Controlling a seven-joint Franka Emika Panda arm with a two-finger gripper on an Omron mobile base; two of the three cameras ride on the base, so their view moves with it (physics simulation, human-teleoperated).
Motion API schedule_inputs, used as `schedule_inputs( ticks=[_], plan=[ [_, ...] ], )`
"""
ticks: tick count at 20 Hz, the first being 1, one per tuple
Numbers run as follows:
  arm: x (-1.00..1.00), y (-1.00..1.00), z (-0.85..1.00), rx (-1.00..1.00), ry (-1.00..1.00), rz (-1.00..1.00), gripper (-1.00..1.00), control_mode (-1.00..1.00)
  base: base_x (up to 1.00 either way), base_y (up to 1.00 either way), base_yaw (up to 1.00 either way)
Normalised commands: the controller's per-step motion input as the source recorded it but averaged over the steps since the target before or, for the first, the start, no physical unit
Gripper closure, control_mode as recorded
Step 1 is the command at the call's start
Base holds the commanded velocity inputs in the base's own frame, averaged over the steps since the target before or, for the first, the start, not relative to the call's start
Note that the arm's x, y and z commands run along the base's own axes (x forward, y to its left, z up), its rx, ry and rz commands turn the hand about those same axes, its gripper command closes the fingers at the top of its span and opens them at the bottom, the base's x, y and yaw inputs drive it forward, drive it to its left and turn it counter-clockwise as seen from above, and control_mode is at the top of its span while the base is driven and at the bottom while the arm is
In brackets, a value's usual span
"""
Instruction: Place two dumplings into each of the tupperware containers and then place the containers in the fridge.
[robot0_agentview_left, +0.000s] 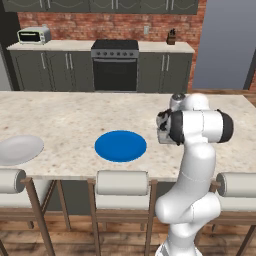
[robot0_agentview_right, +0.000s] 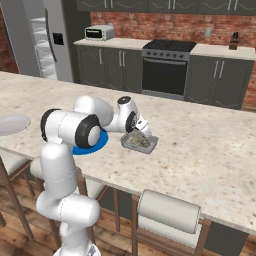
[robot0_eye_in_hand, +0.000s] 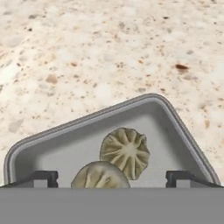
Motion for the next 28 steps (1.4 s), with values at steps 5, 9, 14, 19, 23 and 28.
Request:
schedule_inputs(
  ticks=[5,9,14,19,23,28],
  plan=[
    [-0.3,-0.76,0.12,-0.07,0.33,-0.01,-1.0,-1.0,0.0,0.0,0.0],
    [-0.45,-0.41,-0.08,0.16,-0.01,0.0,-1.0,-1.0,0.0,0.0,0.0],
    [-0.59,-0.38,-0.44,0.3,-0.14,0.0,-1.0,-1.0,0.0,0.0,0.0],
    [-0.12,0.02,-0.15,0.07,-0.02,0.05,-1.0,-1.0,0.0,0.0,0.0],
    [0.15,0.26,0.0,-0.01,0.0,0.13,-1.0,-1.0,0.0,0.0,0.0],
    [0.33,0.19,-0.13,-0.1,0.03,0.13,-1.0,-1.0,0.0,0.0,0.0]
  ],
)
